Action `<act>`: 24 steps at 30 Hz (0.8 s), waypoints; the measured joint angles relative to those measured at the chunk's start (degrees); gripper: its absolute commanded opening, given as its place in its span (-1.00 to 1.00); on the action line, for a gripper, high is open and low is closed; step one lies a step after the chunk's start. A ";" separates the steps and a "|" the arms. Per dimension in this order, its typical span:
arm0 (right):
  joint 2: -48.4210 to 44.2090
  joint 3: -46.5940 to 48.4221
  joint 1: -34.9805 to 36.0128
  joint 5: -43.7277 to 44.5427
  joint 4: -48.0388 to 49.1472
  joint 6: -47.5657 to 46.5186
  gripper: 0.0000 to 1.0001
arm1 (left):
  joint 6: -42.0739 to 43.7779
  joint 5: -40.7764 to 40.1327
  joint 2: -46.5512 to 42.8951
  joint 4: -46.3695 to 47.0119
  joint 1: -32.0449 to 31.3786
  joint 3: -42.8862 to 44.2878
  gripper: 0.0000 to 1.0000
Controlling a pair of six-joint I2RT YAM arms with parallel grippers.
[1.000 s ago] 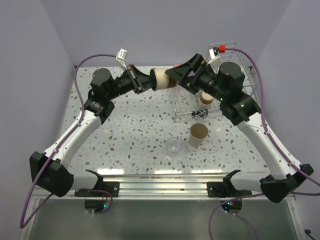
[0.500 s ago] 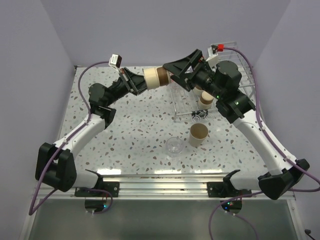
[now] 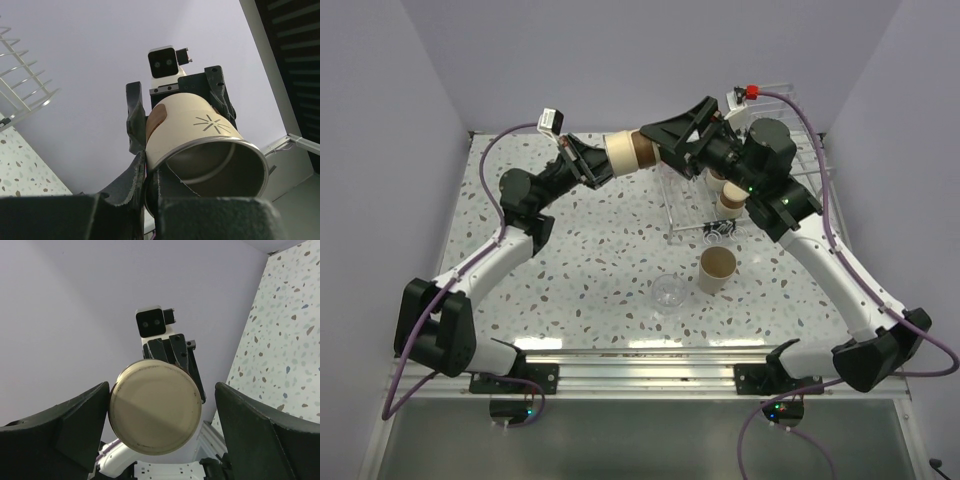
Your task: Load the cups into the dish rack
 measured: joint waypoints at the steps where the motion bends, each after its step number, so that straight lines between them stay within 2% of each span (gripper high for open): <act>1: 0.24 0.00 0.00 -0.17 0.33 0.24 0.76 | -0.02 -0.20 0.09 0.00 0.00 -0.17 -1.00; 4: 0.87 0.00 0.00 -0.79 0.37 0.52 0.69 | 0.00 -0.68 0.20 -0.07 0.00 -0.72 -1.00; 9: 1.25 0.00 0.00 -1.81 1.25 1.14 0.39 | 0.04 -1.18 0.28 -0.39 0.00 -0.85 -1.00; 12: 1.25 0.00 0.00 -1.95 1.46 1.22 -0.02 | 0.00 -1.49 0.28 -0.37 0.00 -0.85 -1.00; 13: 1.27 -0.02 0.00 -1.97 1.53 1.20 -0.29 | 0.02 -1.53 0.28 -0.46 0.00 -0.85 -1.00; 14: 1.27 -0.02 -0.02 -1.97 1.55 1.20 -0.44 | 0.09 -1.57 0.26 -0.61 0.00 -0.85 -1.00; 16: 1.29 -0.04 -0.04 -1.97 1.51 1.18 -0.69 | 0.39 -1.73 0.17 -1.22 0.00 -0.87 -0.87; 17: 1.29 -0.04 -0.04 -1.95 1.49 1.16 -0.97 | 0.59 -1.84 0.07 -1.57 -0.02 -0.90 -0.82; 18: 1.29 -0.07 -0.04 -1.95 1.42 1.14 -1.00 | 0.81 -1.97 -0.07 -1.84 -0.02 -1.03 -0.62; 20: 1.29 -0.33 0.00 -1.99 1.40 1.14 -1.00 | 1.49 -2.54 -0.61 -2.95 -0.07 -1.49 -0.48; 21: 1.29 -0.39 0.00 -1.97 1.36 1.11 -1.00 | 1.73 -2.86 -0.87 -3.85 -0.07 -1.73 -0.33; 23: 1.29 -0.39 0.00 -1.99 1.09 1.03 -1.00 | 2.62 -3.43 -1.33 -6.16 -0.04 -1.90 -0.15; 24: 1.29 -0.35 0.00 -1.97 0.90 0.81 -1.00 | 3.17 -3.63 -1.60 -7.28 -0.04 -1.99 0.07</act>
